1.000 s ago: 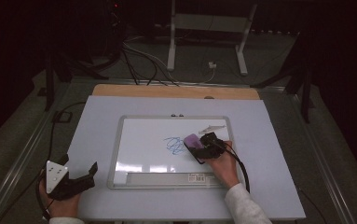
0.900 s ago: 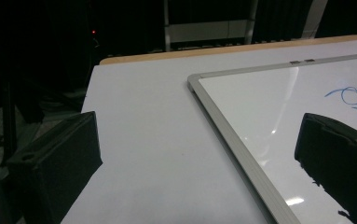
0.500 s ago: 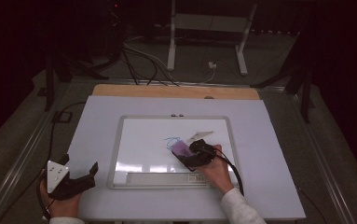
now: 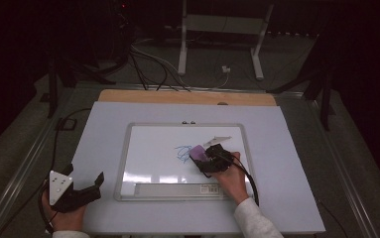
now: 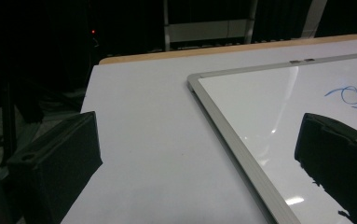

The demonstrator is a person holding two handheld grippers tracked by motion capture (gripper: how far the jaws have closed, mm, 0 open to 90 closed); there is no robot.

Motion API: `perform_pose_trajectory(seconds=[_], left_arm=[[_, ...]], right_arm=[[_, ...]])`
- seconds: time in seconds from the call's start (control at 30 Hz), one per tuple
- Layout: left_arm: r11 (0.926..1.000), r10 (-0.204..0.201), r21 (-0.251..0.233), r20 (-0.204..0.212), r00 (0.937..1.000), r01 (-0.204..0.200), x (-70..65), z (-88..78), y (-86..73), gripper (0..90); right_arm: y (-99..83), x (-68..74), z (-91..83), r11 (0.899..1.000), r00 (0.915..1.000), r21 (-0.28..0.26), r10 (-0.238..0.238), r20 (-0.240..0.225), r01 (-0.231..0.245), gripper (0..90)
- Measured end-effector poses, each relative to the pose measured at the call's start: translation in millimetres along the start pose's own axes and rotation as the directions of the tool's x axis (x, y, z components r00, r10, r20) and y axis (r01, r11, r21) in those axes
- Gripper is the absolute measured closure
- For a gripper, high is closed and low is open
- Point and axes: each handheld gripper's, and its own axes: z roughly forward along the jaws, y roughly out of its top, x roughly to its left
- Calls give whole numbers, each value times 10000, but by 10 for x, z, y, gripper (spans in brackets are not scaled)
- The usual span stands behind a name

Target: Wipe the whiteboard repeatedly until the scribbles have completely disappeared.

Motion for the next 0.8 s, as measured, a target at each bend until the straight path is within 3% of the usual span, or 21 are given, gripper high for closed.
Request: perform_pose_trajectory(seconds=[0.23, 0.3, 0.4, 0.57, 0.67, 0.73, 0.8], left_arm=[[10000, 23, 16, 2, 10000, -23, -5, 0, 1, 11], [10000, -8, -5, -7, 10000, 8, -1, -2, 0, 11], [10000, -23, -5, -10, 10000, 23, 3, -2, -2, 11], [10000, -54, -68, -15, 10000, 54, 2, -7, 1, 11], [10000, -65, -58, -20, 10000, 65, 7, -7, 0, 11], [10000, -58, -42, -12, 10000, 58, 5, -3, -2, 11], [10000, -13, -16, 0, 10000, 13, 1, -1, 0, 11]], right_arm=[[10, 238, 30, 9981, 9929, -11, -620, -1018, 622, 412], [16, 290, 33, 9956, 9903, -64, -936, -1027, 934, 412], [24, 251, 40, 9967, 9902, 2, -812, -1140, 817, 412], [41, 94, 38, 9996, 9993, 45, -265, -263, 267, 413], [40, -19, 33, 9999, 9997, 12, 126, 207, -126, 413], [36, -72, 32, 9990, 9987, 8, 452, 244, -452, 413], [36, -53, 31, 9993, 9986, -7, 382, 354, -382, 413]])
